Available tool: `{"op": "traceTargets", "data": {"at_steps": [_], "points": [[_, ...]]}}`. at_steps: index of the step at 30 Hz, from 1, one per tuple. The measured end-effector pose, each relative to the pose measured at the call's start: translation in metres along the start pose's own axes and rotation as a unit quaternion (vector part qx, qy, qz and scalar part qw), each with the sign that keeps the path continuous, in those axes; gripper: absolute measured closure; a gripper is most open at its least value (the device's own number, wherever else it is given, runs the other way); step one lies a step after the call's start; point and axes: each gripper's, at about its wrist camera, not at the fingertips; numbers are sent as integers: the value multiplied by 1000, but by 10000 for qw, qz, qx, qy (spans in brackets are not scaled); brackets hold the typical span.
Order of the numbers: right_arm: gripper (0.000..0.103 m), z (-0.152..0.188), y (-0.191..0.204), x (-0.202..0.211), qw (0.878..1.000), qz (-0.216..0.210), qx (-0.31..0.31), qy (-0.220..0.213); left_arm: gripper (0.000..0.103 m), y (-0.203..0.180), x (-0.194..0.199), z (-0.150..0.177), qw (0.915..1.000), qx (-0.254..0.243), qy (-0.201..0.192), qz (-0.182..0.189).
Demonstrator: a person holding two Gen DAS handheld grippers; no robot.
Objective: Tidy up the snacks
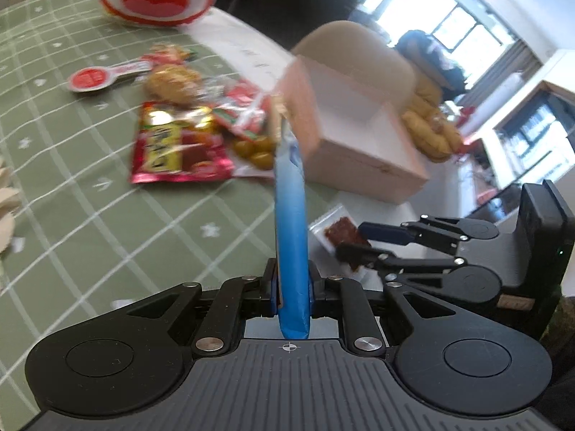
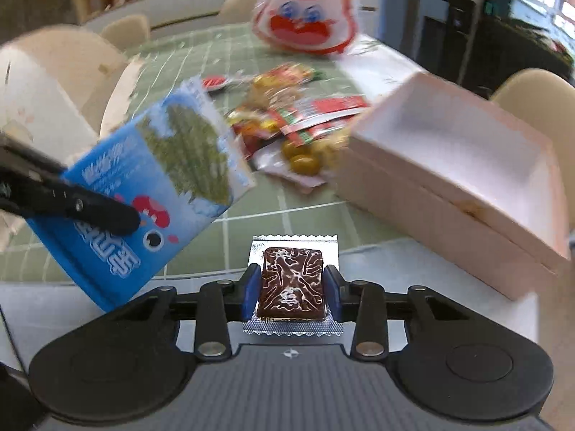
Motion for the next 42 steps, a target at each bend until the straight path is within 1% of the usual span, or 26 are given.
{"op": "traceTargets", "data": {"at_steps": [2,5,8,10,11,12,14,15,17,19,21,23,26,28,30,31,34,37,39,42], "points": [[66,1,-13,24,9997,52,-107,-211,85,-13,2,-10,9996,-101,-84,249],[66,-3,-32,67,9962,445,-97,-747,85,-40,8,-43,9960,-386,-428,676],[66,-13,-56,106,9859,1003,-324,-1300,85,-70,8,-91,9879,-688,-921,1038],[66,-20,-74,125,9779,1260,-555,-1571,85,-84,-2,-122,9838,-761,-1198,1097],[66,-22,-80,129,9749,1342,-655,-1652,85,-88,-14,-139,9834,-672,-1268,1114],[66,-24,-87,132,9715,1446,-776,-1713,85,-87,-27,-152,9842,-537,-1258,1125],[66,-27,-95,132,9669,1572,-983,-1751,83,-80,-65,-175,9883,-160,-1059,1089],[66,-27,-100,129,9657,1577,-1103,-1744,80,-77,-82,-180,9896,-130,-983,1042],[66,-27,-105,122,9657,1529,-1252,-1683,79,-73,-110,-182,9920,-169,-906,860],[66,-28,-107,110,9674,1491,-1338,-1550,79,-65,-133,-180,9959,-125,-681,575],[66,-29,-108,97,9690,1492,-1381,-1404,79,-54,-143,-176,9976,-50,-550,428],[66,-31,-112,86,9707,1442,-1433,-1281,79,-45,-139,-172,9981,19,-573,240],[66,-37,-114,68,9723,1355,-1530,-1136,79,-38,-119,-161,9979,67,-642,-39],[66,-45,-119,54,9731,1282,-1609,-1037,79,-42,-104,-152,9971,-41,-639,-399],[66,-52,-121,35,9741,1205,-1678,-921,79,-46,-91,-143,9951,-162,-543,-807],[65,-56,-123,26,9743,1159,-1728,-862,79,-46,-86,-140,9946,-176,-504,-892],[63,-63,-130,2,9715,1089,-2010,-628,79,-41,-74,-128,9946,-204,-442,-922],[61,-64,-128,-9,9698,971,-2175,-518,79,-36,-67,-120,9926,-282,-483,-1076],[60,-67,-119,-12,9729,920,-2056,-528,79,-28,-64,-117,9926,-226,-493,-1088],[59,-73,-101,-13,9797,930,-1693,-542,79,-6,-61,-114,9941,55,-543,-937]]}}
Point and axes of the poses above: each gripper's, at about its wrist camera, not at the fingertips, and x roughly against the way its jaws point, y to its left, z to its underside, and after that the axes turned 6 degrees about y, right-handed
